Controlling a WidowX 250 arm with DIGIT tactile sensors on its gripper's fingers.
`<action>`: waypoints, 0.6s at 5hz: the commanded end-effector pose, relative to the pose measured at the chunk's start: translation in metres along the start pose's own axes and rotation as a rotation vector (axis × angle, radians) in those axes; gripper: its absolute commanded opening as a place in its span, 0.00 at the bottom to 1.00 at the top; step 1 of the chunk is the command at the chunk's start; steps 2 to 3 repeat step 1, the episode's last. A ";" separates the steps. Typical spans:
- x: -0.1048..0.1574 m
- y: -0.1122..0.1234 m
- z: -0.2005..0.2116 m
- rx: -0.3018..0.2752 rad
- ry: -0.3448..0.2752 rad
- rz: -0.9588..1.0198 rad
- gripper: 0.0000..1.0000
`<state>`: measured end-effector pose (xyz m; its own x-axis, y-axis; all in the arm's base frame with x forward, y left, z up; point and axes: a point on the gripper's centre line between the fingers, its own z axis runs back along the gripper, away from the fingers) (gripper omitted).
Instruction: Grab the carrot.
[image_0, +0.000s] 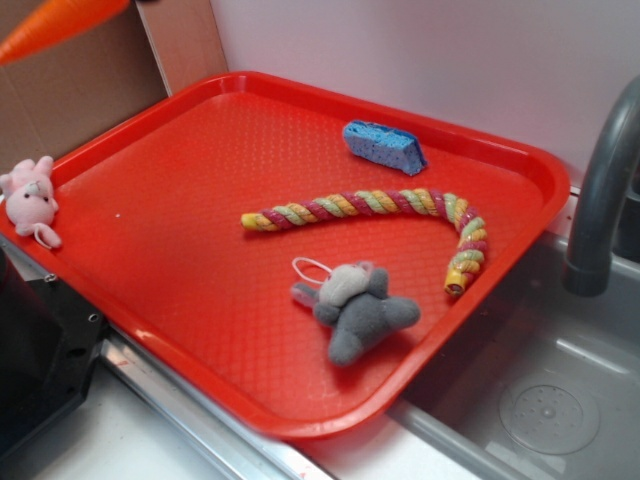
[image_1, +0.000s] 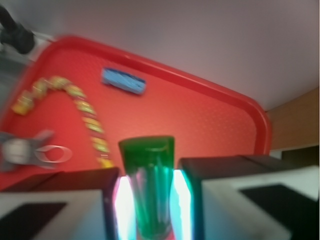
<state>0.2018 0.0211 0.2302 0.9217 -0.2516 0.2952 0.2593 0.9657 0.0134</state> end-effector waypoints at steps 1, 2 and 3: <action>0.041 0.016 0.039 -0.079 0.091 0.249 0.00; 0.041 0.016 0.039 -0.079 0.091 0.249 0.00; 0.041 0.016 0.039 -0.079 0.091 0.249 0.00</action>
